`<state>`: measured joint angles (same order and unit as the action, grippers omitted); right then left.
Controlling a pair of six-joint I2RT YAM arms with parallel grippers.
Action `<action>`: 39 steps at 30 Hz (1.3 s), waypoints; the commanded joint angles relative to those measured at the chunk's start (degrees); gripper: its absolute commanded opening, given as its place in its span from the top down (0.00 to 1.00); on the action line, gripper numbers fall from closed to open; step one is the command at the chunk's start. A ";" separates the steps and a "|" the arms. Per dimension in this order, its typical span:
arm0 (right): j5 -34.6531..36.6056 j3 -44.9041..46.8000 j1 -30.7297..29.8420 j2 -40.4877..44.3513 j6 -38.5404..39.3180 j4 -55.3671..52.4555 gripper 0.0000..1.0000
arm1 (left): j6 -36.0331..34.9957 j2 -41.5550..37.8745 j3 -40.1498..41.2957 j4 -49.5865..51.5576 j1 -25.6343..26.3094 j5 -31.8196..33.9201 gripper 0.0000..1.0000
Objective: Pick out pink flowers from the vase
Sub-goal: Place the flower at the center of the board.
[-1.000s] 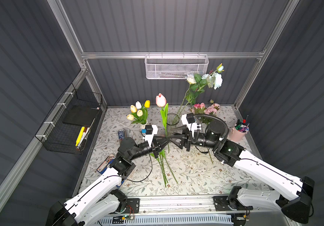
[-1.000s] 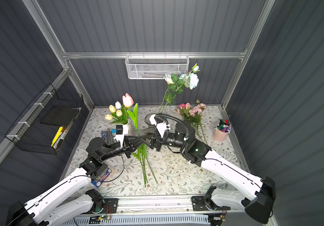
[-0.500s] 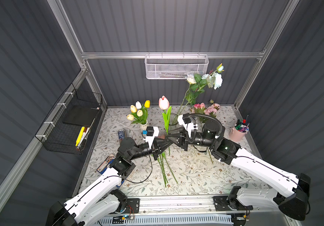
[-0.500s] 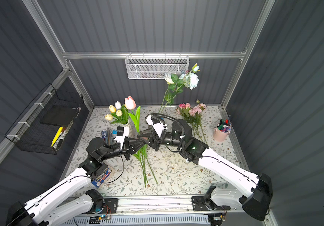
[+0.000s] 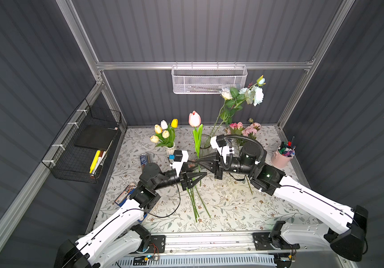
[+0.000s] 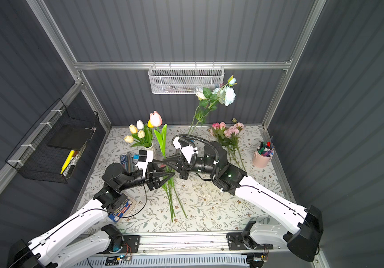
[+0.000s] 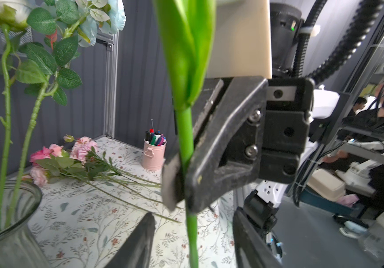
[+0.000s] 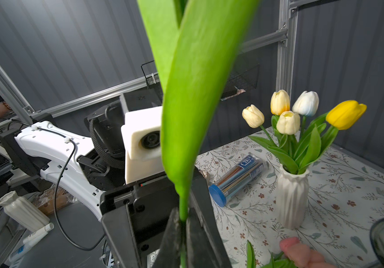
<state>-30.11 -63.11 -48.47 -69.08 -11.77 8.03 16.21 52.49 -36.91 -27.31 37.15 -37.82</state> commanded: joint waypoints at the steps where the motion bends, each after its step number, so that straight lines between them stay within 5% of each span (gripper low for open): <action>1: 1.93 -1.40 -0.13 0.55 1.53 -1.71 1.00 | -2.89 -2.62 -1.96 6.24 0.12 2.84 0.34; 9: 8.73 2.58 -0.05 5.17 10.02 -18.02 1.00 | -17.72 -16.64 -3.38 27.42 0.12 22.03 0.28; 15: 11.47 6.60 -0.42 5.44 9.59 -27.72 1.00 | -20.17 -29.85 0.56 33.82 0.12 42.45 0.28; 18: 15.06 6.59 -2.03 2.05 7.18 -32.96 1.00 | -20.96 -33.71 2.46 35.14 0.12 47.20 0.29; 29: 28.82 -0.40 -5.59 -19.45 -9.03 -40.10 1.00 | -21.48 -36.05 3.75 36.01 0.12 49.77 0.29; 39: 29.88 -6.17 -3.94 -30.51 -14.39 -39.83 1.00 | -22.37 -37.75 4.39 35.31 0.12 49.89 0.28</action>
<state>-1.34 -67.16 -53.28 -98.13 -23.14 -30.15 -4.93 15.00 -33.01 8.16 37.15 11.40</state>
